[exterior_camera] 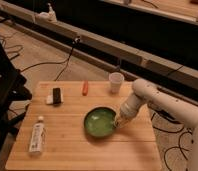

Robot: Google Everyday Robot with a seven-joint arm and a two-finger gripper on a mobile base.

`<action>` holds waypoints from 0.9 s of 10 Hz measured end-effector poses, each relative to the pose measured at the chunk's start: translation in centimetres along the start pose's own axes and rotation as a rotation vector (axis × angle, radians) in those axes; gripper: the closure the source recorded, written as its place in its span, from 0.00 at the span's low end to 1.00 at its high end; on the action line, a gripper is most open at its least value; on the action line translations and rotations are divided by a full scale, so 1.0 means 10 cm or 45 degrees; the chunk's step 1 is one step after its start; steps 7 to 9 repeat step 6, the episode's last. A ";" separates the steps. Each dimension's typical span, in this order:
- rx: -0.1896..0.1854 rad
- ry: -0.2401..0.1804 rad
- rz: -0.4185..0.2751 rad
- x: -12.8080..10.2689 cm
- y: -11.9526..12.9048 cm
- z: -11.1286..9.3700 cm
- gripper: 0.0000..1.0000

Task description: Pick up the ceramic bowl

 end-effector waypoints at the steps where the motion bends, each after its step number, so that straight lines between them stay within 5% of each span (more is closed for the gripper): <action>1: -0.047 -0.029 -0.027 0.02 0.06 -0.13 1.00; 6: -0.291 -0.136 -0.200 0.28 0.22 -0.77 1.00; 9: -0.291 -0.136 -0.200 0.28 0.22 -0.77 1.00</action>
